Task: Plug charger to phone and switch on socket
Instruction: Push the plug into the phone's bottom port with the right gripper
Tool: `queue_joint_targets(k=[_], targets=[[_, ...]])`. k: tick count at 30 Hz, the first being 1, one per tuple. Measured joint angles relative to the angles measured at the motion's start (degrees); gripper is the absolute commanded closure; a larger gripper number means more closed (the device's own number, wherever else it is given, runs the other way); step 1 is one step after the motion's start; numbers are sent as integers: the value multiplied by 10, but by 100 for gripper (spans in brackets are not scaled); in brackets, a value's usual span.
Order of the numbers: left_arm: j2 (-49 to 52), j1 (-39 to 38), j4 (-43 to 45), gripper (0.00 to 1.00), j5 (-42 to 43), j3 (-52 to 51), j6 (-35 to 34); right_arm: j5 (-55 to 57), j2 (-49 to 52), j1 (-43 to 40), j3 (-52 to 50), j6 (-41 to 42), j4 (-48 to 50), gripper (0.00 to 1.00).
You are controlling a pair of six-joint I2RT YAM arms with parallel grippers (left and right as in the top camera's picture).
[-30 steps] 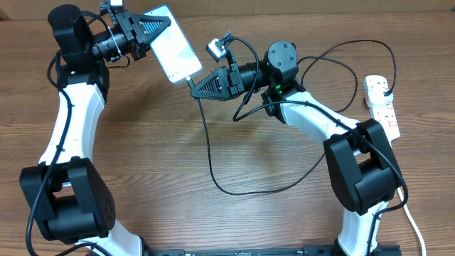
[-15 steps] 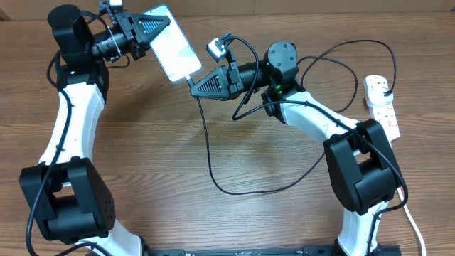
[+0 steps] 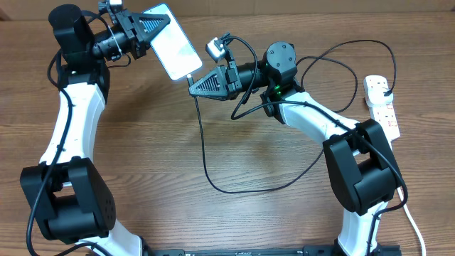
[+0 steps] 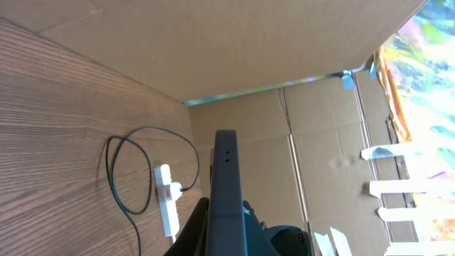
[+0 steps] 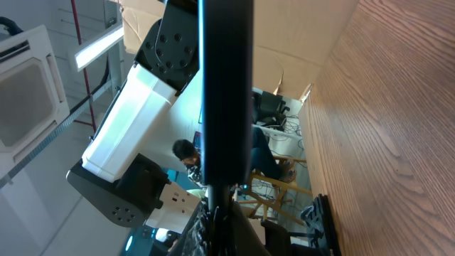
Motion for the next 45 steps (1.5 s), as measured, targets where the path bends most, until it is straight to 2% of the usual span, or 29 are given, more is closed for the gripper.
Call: queue_joint_targets(k=[14,27,45], targets=[[0,-7,3,95,27,0,12,-13,0,7,0,-1,1,96],[0,8,25,96,104,0,17,-37,0,13,0,-17,2,96],[0,1,28,96,107,0,19,-37,0,15,0,-20,3,96]])
